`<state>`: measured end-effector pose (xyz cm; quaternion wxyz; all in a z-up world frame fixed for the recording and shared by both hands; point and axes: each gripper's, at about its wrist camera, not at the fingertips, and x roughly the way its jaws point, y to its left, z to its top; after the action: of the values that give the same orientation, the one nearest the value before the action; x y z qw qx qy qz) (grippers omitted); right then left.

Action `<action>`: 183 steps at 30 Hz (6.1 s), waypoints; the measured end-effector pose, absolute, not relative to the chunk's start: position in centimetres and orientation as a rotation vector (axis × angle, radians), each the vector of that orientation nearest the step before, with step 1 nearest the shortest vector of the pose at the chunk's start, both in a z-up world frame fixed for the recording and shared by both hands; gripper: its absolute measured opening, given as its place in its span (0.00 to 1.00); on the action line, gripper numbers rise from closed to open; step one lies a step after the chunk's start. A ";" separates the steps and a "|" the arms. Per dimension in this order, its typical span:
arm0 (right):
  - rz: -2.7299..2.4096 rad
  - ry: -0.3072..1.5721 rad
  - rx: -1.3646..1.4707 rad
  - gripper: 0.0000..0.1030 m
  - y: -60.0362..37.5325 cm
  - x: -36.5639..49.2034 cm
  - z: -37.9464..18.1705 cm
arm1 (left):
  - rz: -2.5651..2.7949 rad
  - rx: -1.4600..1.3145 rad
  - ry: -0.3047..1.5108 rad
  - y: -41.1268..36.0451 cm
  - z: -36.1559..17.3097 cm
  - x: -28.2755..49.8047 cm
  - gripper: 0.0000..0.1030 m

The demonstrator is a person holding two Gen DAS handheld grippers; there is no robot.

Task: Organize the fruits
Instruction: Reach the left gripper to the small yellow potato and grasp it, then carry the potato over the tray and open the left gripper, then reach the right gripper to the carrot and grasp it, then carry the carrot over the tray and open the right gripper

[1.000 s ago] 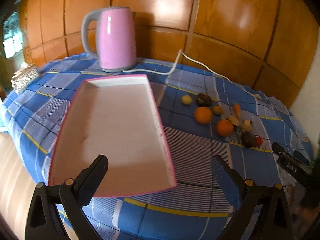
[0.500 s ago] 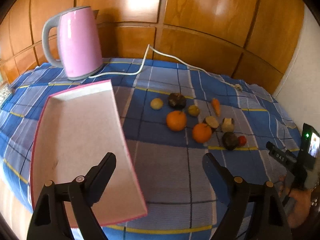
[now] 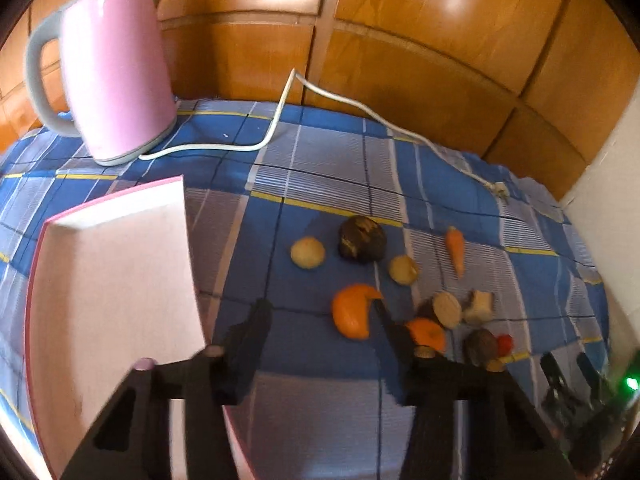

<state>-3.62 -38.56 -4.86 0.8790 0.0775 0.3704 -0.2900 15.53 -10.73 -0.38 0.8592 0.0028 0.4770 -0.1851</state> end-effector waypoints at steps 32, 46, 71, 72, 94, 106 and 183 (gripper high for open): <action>-0.565 0.846 0.230 0.97 -39.3 -2.9 -7.5 | -0.275 -0.042 0.861 -4.0 1.7 18.2 0.28; -0.571 0.854 0.239 0.98 -39.4 -2.8 -7.5 | 0.039 -0.110 0.956 6.1 -3.5 18.9 0.32; -0.571 0.886 0.251 0.96 -39.5 -2.5 -7.5 | -0.038 -0.084 0.839 4.5 -1.3 5.8 0.75; -0.565 0.889 0.257 0.85 -39.5 -2.4 -7.4 | -0.041 -0.078 0.840 4.4 -1.5 5.4 0.76; -0.216 0.947 0.286 0.51 -33.6 12.2 -3.2 | -0.080 -0.107 0.874 4.4 -3.0 3.3 0.86; -0.231 1.027 0.181 0.20 -32.7 16.0 -6.0 | -0.054 -0.126 0.883 4.9 -3.4 3.5 0.89; 0.455 1.005 0.120 0.21 -7.9 17.0 -2.3 | 0.020 -0.250 0.857 8.2 -1.7 3.8 1.00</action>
<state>17.03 -7.85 -2.32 0.8500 0.0571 0.4771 0.2161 3.79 8.17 -1.72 0.9020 -0.1208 0.4144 0.0097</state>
